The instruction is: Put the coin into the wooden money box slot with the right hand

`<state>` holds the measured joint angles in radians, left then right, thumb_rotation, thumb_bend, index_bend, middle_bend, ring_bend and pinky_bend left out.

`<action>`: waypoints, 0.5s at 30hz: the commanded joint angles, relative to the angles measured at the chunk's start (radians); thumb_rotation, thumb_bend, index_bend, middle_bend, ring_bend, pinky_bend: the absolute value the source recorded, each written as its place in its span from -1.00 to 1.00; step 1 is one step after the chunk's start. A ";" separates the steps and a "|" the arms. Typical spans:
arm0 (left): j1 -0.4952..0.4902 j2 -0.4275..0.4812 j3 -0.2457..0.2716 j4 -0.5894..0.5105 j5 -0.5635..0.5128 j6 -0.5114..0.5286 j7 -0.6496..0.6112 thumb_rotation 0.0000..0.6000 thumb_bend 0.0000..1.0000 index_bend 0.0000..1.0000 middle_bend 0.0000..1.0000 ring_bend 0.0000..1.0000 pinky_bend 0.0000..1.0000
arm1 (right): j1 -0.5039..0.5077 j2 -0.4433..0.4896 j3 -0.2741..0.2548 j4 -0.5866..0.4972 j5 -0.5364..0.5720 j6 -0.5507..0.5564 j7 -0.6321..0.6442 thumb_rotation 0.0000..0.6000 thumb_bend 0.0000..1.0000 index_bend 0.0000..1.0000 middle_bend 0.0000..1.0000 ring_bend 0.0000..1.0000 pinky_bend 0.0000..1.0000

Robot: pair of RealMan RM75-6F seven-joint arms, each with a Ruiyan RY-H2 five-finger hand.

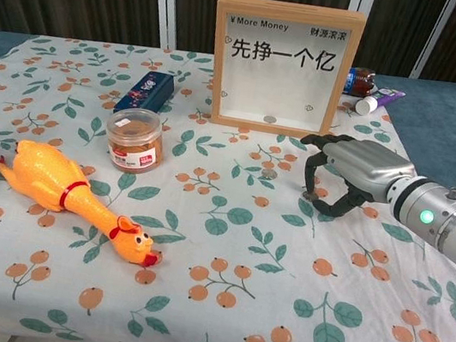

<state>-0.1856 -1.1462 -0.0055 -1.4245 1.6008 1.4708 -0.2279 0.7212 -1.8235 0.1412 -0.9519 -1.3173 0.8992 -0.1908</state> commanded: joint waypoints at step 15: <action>-0.001 0.000 0.000 -0.004 -0.002 -0.004 0.006 1.00 -0.04 -1.00 -1.00 -1.00 -0.91 | 0.000 0.010 0.000 -0.010 0.003 -0.009 -0.005 1.00 0.06 0.17 -0.69 -1.00 -1.00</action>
<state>-0.1863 -1.1464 -0.0057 -1.4286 1.5985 1.4665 -0.2218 0.7209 -1.8134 0.1406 -0.9624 -1.3147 0.8902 -0.1961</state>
